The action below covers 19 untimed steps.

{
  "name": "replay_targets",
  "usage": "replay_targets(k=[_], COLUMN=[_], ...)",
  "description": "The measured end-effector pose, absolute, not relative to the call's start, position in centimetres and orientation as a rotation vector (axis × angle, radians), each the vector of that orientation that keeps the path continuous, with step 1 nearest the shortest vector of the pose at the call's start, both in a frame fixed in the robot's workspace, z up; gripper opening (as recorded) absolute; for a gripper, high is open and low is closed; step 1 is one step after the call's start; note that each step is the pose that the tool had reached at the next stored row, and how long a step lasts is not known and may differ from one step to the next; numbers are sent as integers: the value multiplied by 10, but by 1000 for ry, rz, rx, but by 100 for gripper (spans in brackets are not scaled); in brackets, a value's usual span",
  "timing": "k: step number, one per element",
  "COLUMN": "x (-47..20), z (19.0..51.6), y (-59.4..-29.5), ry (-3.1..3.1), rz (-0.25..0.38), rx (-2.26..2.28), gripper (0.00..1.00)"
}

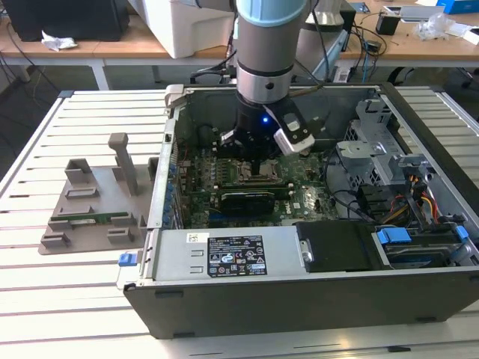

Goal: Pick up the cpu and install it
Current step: 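Install the second cpu locking lever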

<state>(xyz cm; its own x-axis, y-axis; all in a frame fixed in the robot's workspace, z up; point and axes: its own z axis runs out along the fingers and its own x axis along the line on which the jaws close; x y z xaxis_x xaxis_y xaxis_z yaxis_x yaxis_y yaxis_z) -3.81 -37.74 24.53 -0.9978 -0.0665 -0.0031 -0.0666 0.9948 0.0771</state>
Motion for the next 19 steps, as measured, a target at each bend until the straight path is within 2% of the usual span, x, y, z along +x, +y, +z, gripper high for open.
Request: replay_targets(k=[12,19], x=[-64,-70], z=[209,205], y=[-377,-372], ry=[3136,3134], rz=[135,152], rx=[-133,-169], gripper=[11,11])
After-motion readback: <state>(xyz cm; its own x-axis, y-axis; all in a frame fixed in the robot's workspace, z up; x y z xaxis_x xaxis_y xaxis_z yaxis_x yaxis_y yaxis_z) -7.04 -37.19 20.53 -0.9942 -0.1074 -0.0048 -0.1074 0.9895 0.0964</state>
